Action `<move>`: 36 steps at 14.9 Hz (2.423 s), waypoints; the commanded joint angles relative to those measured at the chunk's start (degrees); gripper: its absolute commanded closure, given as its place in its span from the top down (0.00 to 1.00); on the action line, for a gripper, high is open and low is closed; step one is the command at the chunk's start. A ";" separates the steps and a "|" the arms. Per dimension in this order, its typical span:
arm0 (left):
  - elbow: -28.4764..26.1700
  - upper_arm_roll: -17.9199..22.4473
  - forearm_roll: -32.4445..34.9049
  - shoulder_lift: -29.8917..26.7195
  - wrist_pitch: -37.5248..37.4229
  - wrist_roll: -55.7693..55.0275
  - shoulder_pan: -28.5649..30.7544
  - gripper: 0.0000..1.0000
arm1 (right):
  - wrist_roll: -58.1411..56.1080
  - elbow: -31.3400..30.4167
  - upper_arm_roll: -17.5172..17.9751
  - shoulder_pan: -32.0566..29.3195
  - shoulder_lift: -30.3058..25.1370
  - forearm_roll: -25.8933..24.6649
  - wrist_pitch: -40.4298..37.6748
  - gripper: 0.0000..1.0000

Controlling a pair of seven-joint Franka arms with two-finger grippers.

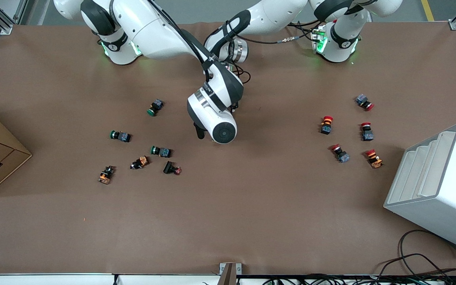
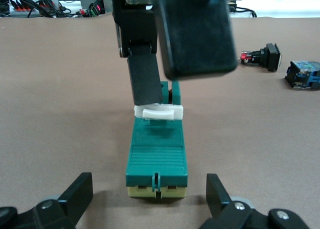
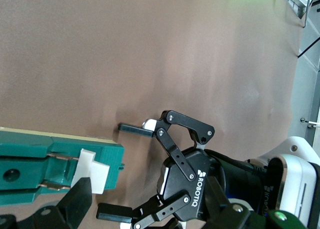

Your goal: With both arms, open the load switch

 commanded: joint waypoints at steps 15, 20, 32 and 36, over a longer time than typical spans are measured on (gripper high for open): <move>1.32 0.21 1.35 1.15 0.31 -0.43 -0.19 1.00 | -0.14 1.75 -0.89 -1.93 -1.67 0.38 0.25 1.00; 1.32 0.21 0.91 1.16 0.31 -0.69 -0.27 1.00 | -20.65 6.85 -2.11 -7.38 -3.86 -7.40 -1.77 1.00; 1.32 -0.58 -4.09 -2.26 0.13 0.18 -0.45 1.00 | -91.60 -3.06 -1.94 -28.99 -21.87 -23.00 -1.07 1.00; 1.40 -1.99 -12.08 -6.57 0.39 5.00 0.25 1.00 | -107.16 -10.97 -1.94 -36.11 -30.31 -23.00 -0.63 1.00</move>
